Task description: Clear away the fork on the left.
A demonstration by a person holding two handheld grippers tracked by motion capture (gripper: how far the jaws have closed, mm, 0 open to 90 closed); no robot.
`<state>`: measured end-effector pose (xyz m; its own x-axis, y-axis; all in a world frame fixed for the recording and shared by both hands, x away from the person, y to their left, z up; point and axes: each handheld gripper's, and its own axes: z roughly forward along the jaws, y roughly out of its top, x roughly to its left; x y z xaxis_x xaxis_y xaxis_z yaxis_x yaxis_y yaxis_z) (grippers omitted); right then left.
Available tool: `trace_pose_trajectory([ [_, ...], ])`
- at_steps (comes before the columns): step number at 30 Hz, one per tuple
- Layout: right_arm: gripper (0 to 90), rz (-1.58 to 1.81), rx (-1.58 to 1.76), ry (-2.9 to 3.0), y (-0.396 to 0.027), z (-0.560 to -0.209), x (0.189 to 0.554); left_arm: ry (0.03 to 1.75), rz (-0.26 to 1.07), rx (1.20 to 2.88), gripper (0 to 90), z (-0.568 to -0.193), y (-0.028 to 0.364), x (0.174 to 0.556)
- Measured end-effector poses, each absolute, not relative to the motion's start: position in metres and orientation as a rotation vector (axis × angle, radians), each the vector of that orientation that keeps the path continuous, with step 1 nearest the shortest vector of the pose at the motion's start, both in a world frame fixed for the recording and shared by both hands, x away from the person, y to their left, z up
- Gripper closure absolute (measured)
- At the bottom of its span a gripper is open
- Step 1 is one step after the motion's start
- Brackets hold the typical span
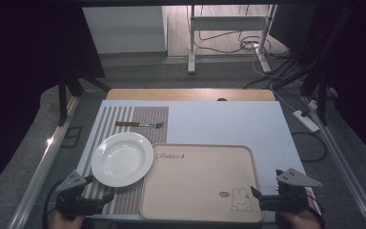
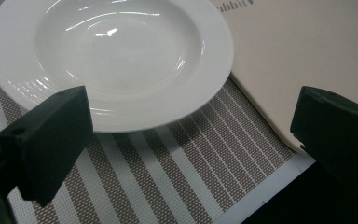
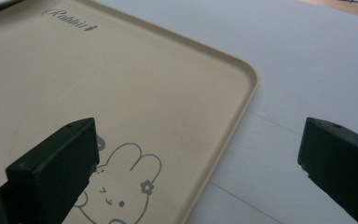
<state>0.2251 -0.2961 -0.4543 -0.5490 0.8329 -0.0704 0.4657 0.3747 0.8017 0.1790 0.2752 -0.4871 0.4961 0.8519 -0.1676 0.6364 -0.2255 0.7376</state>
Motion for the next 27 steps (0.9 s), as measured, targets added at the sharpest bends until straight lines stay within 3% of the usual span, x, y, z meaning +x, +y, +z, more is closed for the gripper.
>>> trace_pose_trajectory([
  [27, 0.0, 1.017, 1.147, 2.194, -0.2952, -0.4555, 0.2295, 1.221, 0.299, 1.969, 0.0, -0.4876, 0.2762, 0.1813],
])
